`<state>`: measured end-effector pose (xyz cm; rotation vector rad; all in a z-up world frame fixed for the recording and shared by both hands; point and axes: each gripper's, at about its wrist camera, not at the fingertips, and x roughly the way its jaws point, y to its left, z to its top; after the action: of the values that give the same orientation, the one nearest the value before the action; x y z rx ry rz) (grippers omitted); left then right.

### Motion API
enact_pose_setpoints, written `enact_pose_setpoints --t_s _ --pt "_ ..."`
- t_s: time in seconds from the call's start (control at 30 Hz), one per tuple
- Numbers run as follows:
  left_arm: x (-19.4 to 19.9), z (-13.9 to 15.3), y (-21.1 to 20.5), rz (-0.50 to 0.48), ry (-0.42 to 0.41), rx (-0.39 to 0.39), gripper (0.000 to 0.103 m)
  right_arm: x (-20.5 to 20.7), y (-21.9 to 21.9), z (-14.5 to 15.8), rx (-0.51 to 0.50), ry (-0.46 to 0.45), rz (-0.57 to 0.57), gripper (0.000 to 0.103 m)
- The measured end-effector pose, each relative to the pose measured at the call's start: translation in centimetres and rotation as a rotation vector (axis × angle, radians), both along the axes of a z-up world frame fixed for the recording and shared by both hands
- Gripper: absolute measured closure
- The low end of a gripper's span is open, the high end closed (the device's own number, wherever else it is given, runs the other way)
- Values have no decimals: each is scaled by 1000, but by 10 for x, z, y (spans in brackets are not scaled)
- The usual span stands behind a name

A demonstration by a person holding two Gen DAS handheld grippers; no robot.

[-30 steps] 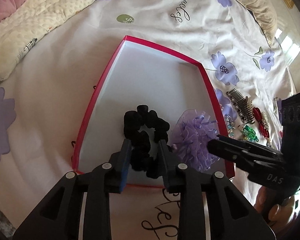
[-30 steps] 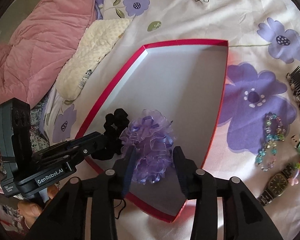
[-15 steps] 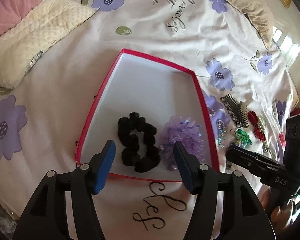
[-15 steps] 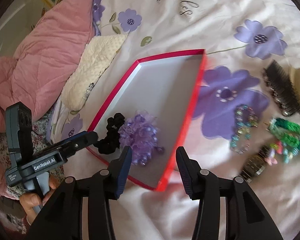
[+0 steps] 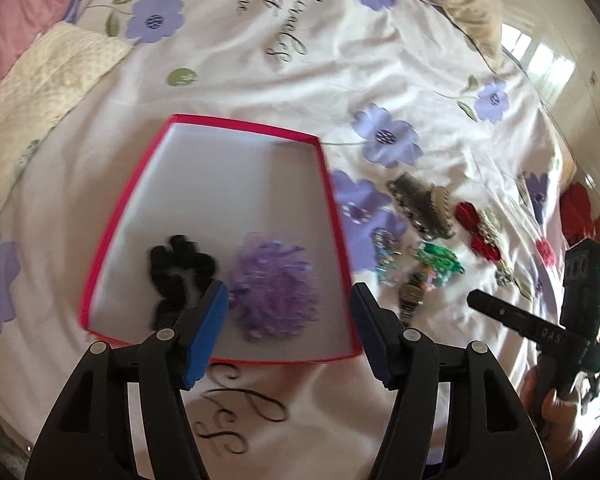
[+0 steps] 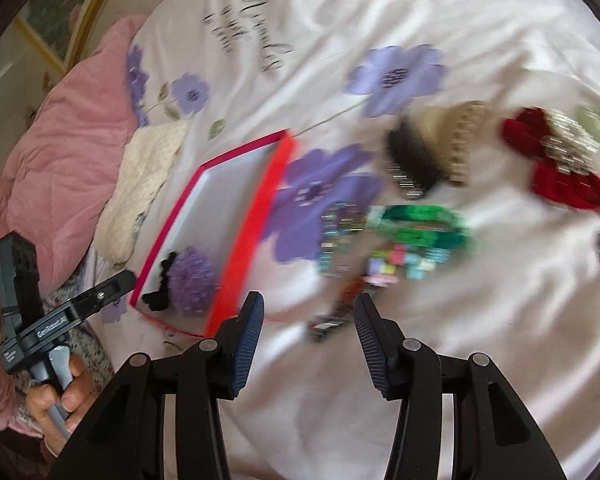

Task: Organize jewelry

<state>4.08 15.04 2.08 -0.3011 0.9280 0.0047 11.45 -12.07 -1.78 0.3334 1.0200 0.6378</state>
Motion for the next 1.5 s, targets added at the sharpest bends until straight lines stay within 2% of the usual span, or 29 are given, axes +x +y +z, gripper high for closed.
enact_pose_setpoints --t_s 0.4,0.63,0.9,1.2,1.33,1.5 --pt "28 -5 -80 -181 22 -1 41 1 -117 -13 -33 21 -252 53" --pt "47 -9 -115 -248 35 10 41 1 -158 -20 -45 31 -345 53" --pt "72 -18 -148 -337 58 13 40 18 -177 -23 -80 28 -392 53" --pt "103 -33 -177 -395 83 -14 38 75 -169 -7 -104 -18 -373 53" --pt "119 -44 -187 -422 106 -19 37 109 -166 -14 -132 -5 -392 53" --pt "138 -62 -200 -453 149 -18 35 141 -170 -38 -116 68 -422 54"
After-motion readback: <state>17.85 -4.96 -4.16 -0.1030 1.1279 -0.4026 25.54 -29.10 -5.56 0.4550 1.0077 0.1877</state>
